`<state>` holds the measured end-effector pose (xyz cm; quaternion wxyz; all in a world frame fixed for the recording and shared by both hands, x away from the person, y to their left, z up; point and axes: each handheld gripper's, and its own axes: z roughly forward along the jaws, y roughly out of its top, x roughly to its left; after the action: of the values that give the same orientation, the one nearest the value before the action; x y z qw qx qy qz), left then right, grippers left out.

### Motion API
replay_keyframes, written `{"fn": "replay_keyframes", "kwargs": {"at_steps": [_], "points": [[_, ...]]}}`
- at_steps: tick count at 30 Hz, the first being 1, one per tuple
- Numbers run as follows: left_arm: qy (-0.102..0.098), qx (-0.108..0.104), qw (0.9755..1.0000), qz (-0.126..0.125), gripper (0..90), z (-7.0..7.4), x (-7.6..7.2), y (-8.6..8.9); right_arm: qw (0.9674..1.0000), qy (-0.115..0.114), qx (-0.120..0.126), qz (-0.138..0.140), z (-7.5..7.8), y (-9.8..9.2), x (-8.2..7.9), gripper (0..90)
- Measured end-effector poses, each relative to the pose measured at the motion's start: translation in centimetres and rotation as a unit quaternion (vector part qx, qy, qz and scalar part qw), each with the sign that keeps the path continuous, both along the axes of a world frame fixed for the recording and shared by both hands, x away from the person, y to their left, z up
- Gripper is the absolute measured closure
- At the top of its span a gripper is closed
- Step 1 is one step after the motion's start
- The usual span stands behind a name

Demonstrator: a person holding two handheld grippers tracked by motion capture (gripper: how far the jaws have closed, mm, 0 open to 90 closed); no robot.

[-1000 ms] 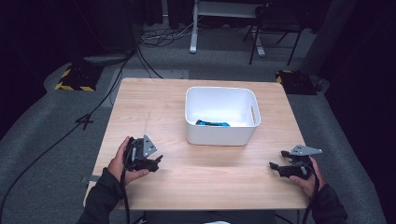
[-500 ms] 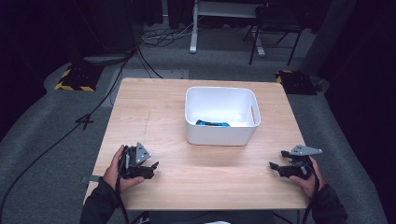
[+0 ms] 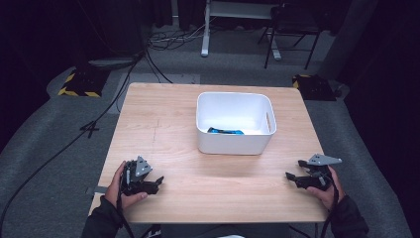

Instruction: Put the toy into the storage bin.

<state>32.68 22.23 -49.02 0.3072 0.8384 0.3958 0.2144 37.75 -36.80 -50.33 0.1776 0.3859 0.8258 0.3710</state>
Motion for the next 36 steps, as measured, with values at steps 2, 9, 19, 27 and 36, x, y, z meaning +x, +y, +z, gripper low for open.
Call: {"fn": "replay_keyframes", "kwargs": {"at_steps": [2, 9, 19, 27, 36], "points": [[0.007, -0.006, 0.9999, 0.005, 16.0, -0.3, -0.2, 0.2, 1.0, 0.0, 0.0, 0.0, 0.0, 0.0, 0.0, 19.9], [0.02, -0.032, 0.9993, 0.008, 16.2, -0.7, -0.5, 1.0, 1.0, 0.001, 0.0, 0.0, 0.0, 0.0, 0.0, 19.9], [0.045, -0.052, 0.9972, 0.028, 16.6, -1.2, -0.8, 2.3, 1.0, 0.0, 0.0, 0.0, 0.0, 0.0, 0.0, 19.9], [0.042, -0.055, 0.9971, 0.033, 16.1, -1.3, -0.9, 2.4, 1.0, 0.0, 0.0, 0.0, 0.0, 0.0, 0.0, 19.9], [0.045, -0.054, 0.997, 0.032, 15.5, -1.3, -0.9, 2.4, 1.0, 0.0, -0.002, 0.003, 0.0, 0.0, 0.0, 19.9]]}}
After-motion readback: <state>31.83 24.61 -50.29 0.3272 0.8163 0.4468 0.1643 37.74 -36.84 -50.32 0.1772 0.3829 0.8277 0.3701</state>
